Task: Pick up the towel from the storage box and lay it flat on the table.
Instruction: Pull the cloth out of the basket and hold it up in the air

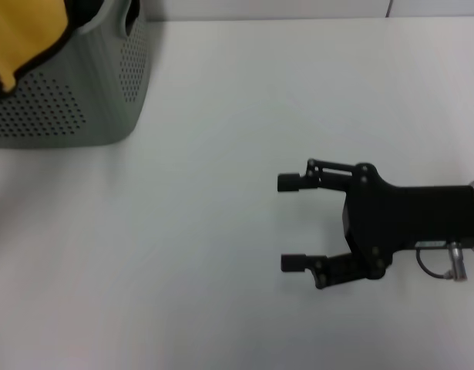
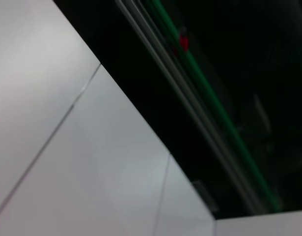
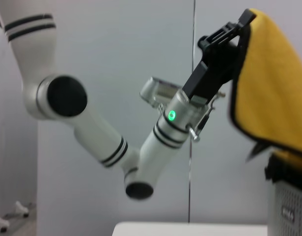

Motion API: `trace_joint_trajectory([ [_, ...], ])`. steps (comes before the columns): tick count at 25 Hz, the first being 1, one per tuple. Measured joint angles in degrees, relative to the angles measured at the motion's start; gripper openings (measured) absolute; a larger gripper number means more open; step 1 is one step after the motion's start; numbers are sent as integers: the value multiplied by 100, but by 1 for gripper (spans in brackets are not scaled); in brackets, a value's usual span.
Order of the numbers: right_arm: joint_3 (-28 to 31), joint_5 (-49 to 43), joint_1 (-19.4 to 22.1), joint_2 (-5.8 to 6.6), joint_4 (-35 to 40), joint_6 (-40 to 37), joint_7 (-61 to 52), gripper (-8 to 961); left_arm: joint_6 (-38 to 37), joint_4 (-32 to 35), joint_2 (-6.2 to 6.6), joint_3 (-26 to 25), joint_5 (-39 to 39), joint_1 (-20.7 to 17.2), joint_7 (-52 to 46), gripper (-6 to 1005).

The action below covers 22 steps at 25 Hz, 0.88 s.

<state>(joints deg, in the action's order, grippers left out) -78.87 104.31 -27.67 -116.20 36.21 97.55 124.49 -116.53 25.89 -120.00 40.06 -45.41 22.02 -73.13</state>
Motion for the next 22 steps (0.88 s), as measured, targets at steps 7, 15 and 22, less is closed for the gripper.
trace_joint_trajectory([
  [7, -759, 1323, -62, -8, -71, -116, 427, 865, 3, -118, -40, 1780, 1046, 29, 437, 46],
  [15, -1788, 3090, -70, -7, 23, -768, 1145, 865, 5, -654, -79, 3969, 2439, -31, 1800, 53],
  [22, -3089, 4404, -331, -9, 239, -1597, 1820, 864, 5, -722, -85, 5672, 3746, -27, 2779, 59],
])
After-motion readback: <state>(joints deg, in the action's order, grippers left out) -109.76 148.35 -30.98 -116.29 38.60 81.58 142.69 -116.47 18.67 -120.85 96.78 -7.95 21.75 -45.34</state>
